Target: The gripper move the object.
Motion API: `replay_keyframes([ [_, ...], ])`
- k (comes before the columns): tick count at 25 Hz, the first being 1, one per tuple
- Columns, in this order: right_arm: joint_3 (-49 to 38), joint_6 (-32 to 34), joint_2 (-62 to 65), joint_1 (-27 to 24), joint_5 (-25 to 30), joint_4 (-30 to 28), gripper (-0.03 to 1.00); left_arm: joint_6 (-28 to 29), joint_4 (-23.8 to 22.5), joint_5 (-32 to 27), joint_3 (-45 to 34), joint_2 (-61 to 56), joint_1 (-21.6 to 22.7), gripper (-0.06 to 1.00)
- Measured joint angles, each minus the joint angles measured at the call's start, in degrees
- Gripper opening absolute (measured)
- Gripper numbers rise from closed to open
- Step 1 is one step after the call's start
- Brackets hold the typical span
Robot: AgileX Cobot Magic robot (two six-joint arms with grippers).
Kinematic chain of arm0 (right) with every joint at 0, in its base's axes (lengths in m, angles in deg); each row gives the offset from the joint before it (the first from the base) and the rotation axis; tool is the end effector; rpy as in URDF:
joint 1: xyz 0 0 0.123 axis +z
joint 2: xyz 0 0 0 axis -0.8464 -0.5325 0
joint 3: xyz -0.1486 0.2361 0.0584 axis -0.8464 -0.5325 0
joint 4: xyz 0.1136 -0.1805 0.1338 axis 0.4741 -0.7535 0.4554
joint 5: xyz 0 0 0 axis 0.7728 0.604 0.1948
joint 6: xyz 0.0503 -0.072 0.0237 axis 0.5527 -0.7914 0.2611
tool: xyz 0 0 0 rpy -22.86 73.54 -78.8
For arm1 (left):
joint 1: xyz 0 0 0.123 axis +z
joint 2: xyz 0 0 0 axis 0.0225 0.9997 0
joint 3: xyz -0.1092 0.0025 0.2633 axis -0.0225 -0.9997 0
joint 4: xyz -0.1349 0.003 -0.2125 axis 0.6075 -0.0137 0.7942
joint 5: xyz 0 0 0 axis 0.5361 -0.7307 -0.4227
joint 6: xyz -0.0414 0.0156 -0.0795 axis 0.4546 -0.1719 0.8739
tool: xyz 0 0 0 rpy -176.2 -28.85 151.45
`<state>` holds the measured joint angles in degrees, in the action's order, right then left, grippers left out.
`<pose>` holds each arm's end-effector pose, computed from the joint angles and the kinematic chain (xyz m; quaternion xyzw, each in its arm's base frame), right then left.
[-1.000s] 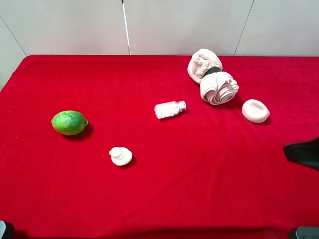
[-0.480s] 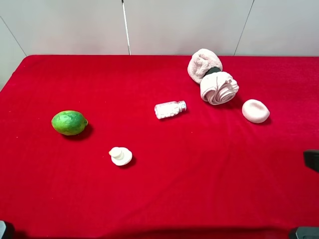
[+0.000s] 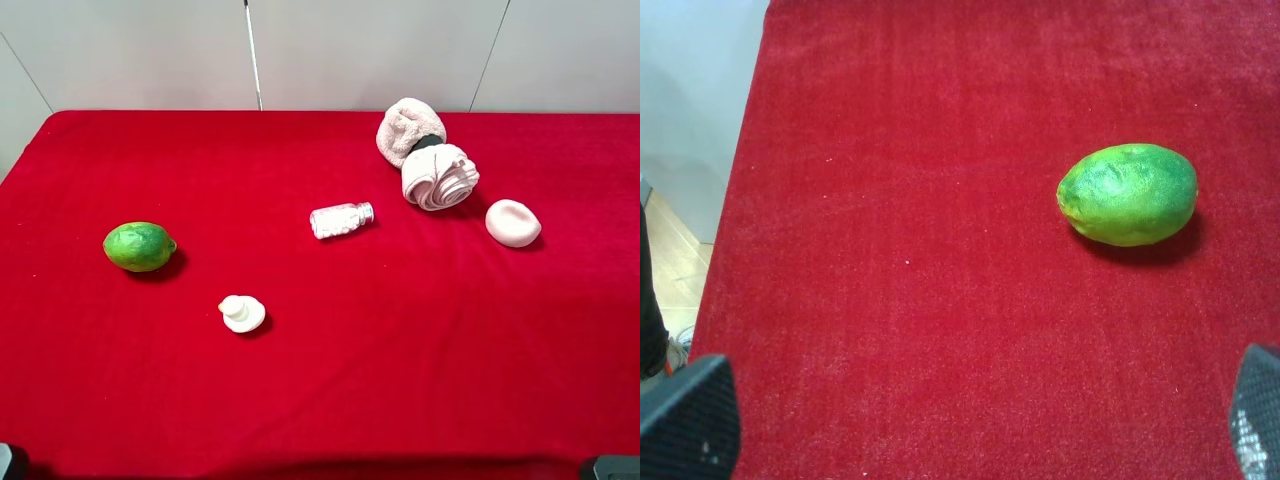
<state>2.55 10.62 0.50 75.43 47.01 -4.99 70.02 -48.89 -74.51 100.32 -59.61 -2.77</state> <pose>0.0021 0.0116 0.2802 -0.1871 0.8395 0.1107 0.4979 -0.0025 0.0069 0.2720 0.0085 0.8589 0.0116 0.5120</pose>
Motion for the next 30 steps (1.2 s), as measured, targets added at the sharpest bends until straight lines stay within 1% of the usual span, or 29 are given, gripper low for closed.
replay_keyframes([
  [5, 0.0, 0.02, 3.77, 0.0, 0.0, 0.0, 0.69, 0.0, 0.0, 0.0, 0.0, 0.0, 0.0, 0.97],
  [30, -0.05, 0.39, 3.89, 0.0, 0.0, -0.23, 0.69, 0.0, 0.0, 0.0, 0.0, 0.0, 0.0, 0.97],
])
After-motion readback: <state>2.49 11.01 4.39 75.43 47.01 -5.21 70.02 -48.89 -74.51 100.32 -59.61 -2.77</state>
